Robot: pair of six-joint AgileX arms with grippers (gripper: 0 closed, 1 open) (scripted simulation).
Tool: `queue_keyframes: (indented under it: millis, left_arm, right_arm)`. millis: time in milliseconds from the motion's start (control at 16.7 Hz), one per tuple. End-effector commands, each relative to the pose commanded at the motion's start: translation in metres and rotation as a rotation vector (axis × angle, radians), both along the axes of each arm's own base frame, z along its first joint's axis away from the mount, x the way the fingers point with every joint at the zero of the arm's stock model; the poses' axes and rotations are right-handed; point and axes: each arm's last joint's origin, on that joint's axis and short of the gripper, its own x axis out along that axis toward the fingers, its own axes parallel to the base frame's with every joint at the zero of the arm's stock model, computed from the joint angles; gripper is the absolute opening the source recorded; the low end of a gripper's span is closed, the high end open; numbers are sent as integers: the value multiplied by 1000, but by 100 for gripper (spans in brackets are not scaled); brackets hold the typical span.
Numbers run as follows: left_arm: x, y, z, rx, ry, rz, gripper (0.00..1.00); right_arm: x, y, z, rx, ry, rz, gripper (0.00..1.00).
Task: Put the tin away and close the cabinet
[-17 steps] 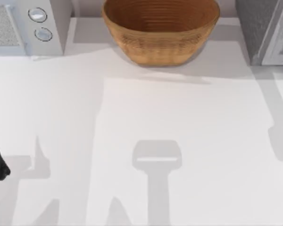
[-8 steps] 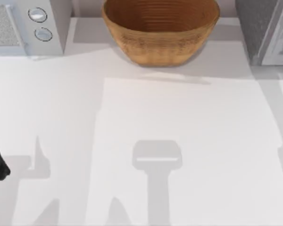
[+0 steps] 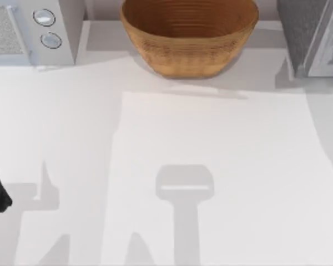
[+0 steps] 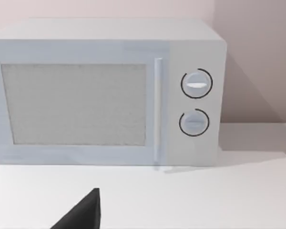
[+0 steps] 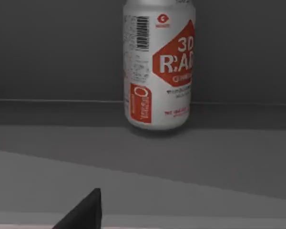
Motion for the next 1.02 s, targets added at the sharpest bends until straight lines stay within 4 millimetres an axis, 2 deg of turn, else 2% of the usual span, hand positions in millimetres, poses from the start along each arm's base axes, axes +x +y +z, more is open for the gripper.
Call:
queue_keyframes:
  millis: [240, 480, 780, 900, 1020]
  left_arm:
    - [0, 0, 0, 0, 0, 0, 100]
    - [0, 0, 0, 0, 0, 0, 100]
    - [0, 0, 0, 0, 0, 0, 100]
    - [0, 0, 0, 0, 0, 0, 100]
    - [0, 0, 0, 0, 0, 0, 100]
  right_arm:
    - [-58, -7, -73, 0, 3, 1, 100]
    - [-97, -12, -164, 2, 8, 2, 100]
    - [-115, -15, -269, 4, 14, 3, 100]
    - [-116, -15, -299, 4, 14, 3, 100]
    - [-116, -16, -320, 4, 13, 3, 100]
